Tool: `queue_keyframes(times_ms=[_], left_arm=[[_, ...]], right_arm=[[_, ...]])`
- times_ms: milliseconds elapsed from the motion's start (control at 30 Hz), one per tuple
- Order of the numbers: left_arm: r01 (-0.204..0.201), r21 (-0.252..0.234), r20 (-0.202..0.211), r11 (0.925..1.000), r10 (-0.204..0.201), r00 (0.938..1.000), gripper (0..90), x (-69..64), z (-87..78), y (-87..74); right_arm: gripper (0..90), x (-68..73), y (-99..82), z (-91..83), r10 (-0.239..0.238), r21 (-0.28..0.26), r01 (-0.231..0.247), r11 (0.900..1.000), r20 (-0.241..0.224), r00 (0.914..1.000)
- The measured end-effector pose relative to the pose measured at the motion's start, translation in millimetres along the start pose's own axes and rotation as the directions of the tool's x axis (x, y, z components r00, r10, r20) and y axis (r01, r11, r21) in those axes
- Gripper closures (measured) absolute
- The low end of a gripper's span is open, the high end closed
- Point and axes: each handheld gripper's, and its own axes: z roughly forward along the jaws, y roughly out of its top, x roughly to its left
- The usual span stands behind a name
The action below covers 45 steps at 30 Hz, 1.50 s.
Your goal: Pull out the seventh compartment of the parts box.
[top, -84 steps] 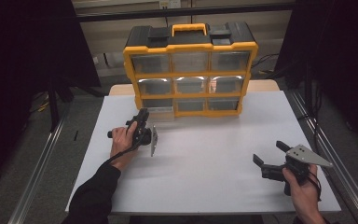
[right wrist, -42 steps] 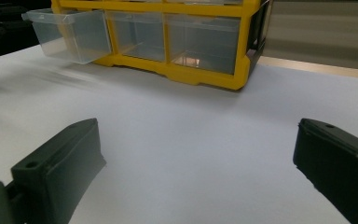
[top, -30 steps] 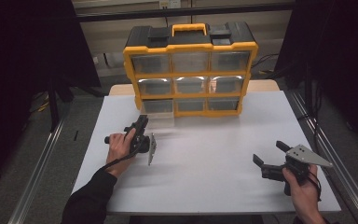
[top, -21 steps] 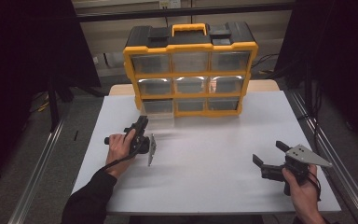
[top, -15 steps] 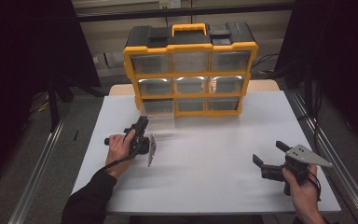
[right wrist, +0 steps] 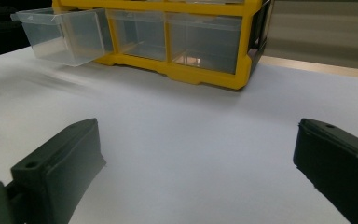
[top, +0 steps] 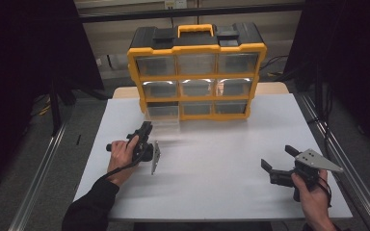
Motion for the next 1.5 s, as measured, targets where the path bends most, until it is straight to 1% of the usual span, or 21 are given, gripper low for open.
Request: queue_keyframes(times_ms=[33, 100, 300, 333, 400, 500, 567, 600, 633, 767, 800, 867, 967, 1000, 1133, 1267, 1300, 1400, 1433, 1467, 1500], left_arm=[[0.025, -0.029, -0.011, 0.9993, -0.026, 0.9996, 78.0, -1.8, 1.7, -0.2], [-0.009, 0.010, 0.001, 0.9999, 0.009, 1.0000, 78.0, -0.6, -0.8, 0.5], [0.017, -0.020, 0.017, 0.9997, -0.016, 0.9997, 77.3, -4.7, 2.6, -1.8], [-0.004, 0.014, 0.030, 0.9999, 0.004, 0.9995, 77.3, -3.5, 0.7, -2.4], [-0.005, 0.015, 0.029, 0.9999, 0.004, 0.9996, 77.3, -3.4, 0.6, -2.2], [0.026, -0.021, 0.019, 0.9994, -0.026, 0.9995, 77.3, -5.8, 2.8, -2.1], [0.027, -0.018, 0.019, 0.9995, -0.027, 0.9995, 77.1, -6.0, 2.7, -1.9], [0.004, 0.016, 0.020, 0.9999, -0.005, 0.9998, 76.8, -3.8, 0.9, -0.6], [0.023, 0.020, 0.024, 0.9995, -0.023, 0.9994, 76.6, -4.0, 0.8, 0.1], [0.034, 0.023, 0.023, 0.9992, -0.034, 0.9992, 75.8, -5.2, 1.2, 0.7], [0.065, 0.001, 0.018, 0.9979, -0.065, 0.9977, 75.8, -7.0, 2.9, 0.8], [0.062, 0.004, 0.022, 0.9981, -0.062, 0.9978, 75.8, -6.6, 2.5, 0.5], [0.055, 0.014, 0.023, 0.9984, -0.055, 0.9982, 72.0, -5.2, 2.4, 1.1], [0.071, 0.028, 0.026, 0.9971, -0.072, 0.9971, 70.5, -6.1, 3.3, 2.2], [0.065, 0.028, 0.036, 0.9975, -0.066, 0.9971, 69.5, -5.3, 3.7, 3.1], [0.086, 0.019, 0.038, 0.9962, -0.086, 0.9956, 64.4, -7.7, 5.5, 3.6], [0.075, 0.029, 0.039, 0.9968, -0.076, 0.9963, 61.2, -7.5, 5.3, 3.5], [0.129, 0.022, 0.030, 0.9914, -0.129, 0.9911, 52.5, -10.5, 8.2, 3.1], [0.129, 0.022, 0.030, 0.9914, -0.129, 0.9911, 49.3, -10.5, 8.2, 3.1], [0.030, 0.092, 0.042, 0.9953, -0.034, 0.9986, 47.0, -3.1, 3.7, 3.5], [0.125, 0.028, 0.023, 0.9917, -0.126, 0.9918, 44.0, -8.2, 6.7, 3.6]], right_arm=[[0.7, 0.1, 0.1, 0.0, 0.001, 0.000, -0.001, 1.0000, 0.001, 1.0000], [0.7, 0.3, 0.2, 0.0, 0.000, -0.001, 0.000, 1.0000, 0.001, 1.0000], [0.7, 0.2, 0.2, 0.0, 0.002, -0.001, -0.002, 1.0000, 0.000, 1.0000], [0.7, 0.2, 0.1, -0.1, 0.000, 0.000, 0.000, 1.0000, 0.000, 1.0000], [0.7, 0.3, 0.1, 0.1, 0.001, 0.001, -0.001, 1.0000, -0.001, 1.0000], [0.7, 0.3, 0.2, 0.2, -0.001, 0.000, 0.001, 1.0000, -0.001, 1.0000], [0.7, 0.3, 0.2, 0.2, -0.003, -0.002, 0.003, 1.0000, -0.001, 1.0000], [0.7, 0.3, 0.2, 0.2, -0.004, -0.002, 0.004, 1.0000, -0.001, 1.0000], [0.7, 0.4, 0.2, 0.1, -0.002, -0.001, 0.002, 1.0000, -0.001, 1.0000], [0.7, 0.7, 0.4, 0.0, -0.005, -0.002, 0.005, 1.0000, -0.003, 1.0000], [0.7, 0.8, 0.4, -0.1, -0.003, -0.003, 0.003, 1.0000, -0.002, 1.0000], [0.7, 0.6, 0.3, 0.0, -0.004, -0.002, 0.004, 1.0000, -0.002, 1.0000], [0.7, 0.6, 0.3, 0.1, -0.001, 0.000, 0.001, 1.0000, -0.002, 1.0000], [0.7, 0.4, 0.2, 0.2, -0.004, -0.001, 0.004, 1.0000, -0.003, 1.0000], [0.8, 0.6, 0.2, 0.4, -0.004, 0.000, 0.004, 1.0000, -0.005, 1.0000], [0.8, 0.4, 0.1, 0.4, -0.004, 0.001, 0.004, 1.0000, -0.003, 1.0000], [0.8, 0.4, 0.2, 0.3, -0.002, 0.002, 0.002, 1.0000, -0.003, 1.0000], [0.8, 0.1, 0.2, 0.2, -0.006, -0.002, 0.006, 1.0000, 0.000, 1.0000], [0.8, 0.1, 0.2, 0.1, -0.004, 0.000, 0.004, 1.0000, -0.001, 1.0000], [0.8, 0.1, 0.1, 0.1, -0.001, 0.001, 0.001, 1.0000, -0.002, 1.0000], [0.8, 0.1, 0.2, 0.1, -0.004, 0.000, 0.004, 1.0000, -0.001, 1.0000]])
